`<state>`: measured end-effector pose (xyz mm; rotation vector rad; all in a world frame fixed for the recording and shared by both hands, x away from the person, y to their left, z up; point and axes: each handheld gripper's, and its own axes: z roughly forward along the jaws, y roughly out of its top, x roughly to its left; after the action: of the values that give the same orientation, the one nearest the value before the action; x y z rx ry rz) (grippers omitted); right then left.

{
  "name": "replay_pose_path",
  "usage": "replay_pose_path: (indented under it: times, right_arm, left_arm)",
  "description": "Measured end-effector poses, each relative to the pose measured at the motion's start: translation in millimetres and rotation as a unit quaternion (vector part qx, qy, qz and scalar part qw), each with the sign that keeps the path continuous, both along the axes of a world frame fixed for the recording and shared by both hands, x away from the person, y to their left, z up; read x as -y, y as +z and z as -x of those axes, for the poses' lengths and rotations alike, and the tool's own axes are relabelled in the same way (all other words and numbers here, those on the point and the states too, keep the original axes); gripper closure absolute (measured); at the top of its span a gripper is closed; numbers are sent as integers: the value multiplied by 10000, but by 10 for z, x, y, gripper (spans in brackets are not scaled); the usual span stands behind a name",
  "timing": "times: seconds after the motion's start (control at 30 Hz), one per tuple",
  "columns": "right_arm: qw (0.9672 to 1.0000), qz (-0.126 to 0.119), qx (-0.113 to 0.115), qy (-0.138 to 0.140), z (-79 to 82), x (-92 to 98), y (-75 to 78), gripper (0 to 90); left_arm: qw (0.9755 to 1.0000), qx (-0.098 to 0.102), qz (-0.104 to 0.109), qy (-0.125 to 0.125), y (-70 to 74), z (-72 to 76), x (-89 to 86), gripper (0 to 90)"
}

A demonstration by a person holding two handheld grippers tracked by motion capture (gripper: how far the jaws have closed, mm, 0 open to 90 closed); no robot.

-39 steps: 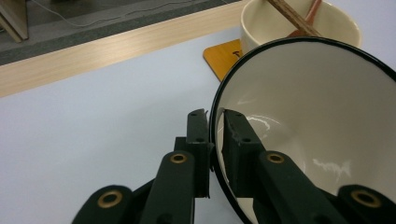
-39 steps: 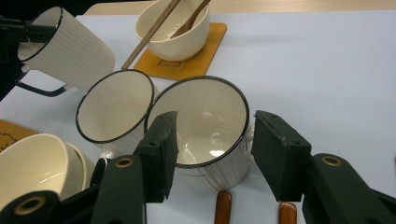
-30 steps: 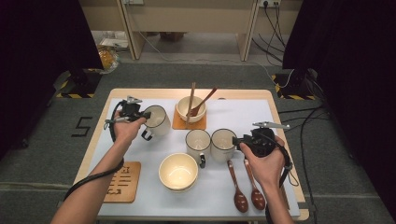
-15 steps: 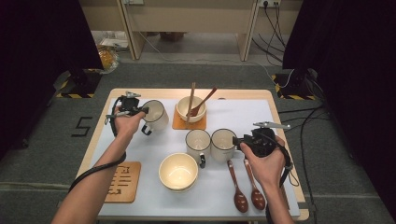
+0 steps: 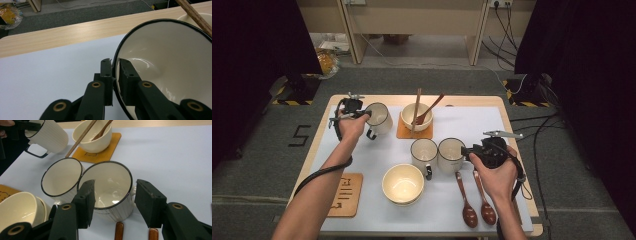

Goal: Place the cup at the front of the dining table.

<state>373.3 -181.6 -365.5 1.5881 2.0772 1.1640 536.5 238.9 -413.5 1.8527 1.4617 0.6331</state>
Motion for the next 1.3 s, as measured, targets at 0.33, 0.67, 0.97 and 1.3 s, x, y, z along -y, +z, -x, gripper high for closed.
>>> replay_pose_path:
  times: [0.33,0.67,0.97,1.3]
  right_arm:
    - [10000,-14,2,-6,1,8,-3,498]
    - [10000,4,-9,13,6,-12,-8,498]
    - [10000,1,-8,13,7,-5,-8,497]
    - [10000,-4,18,12,11,11,-2,497]
  left_arm:
    - [9993,-277,-136,187,-111,-135,63,822]
    - [9994,-302,-60,169,-119,-193,58,814]
    - [9994,-261,34,225,-139,-261,85,804]
    - [9995,-218,110,210,-180,-312,92,776]
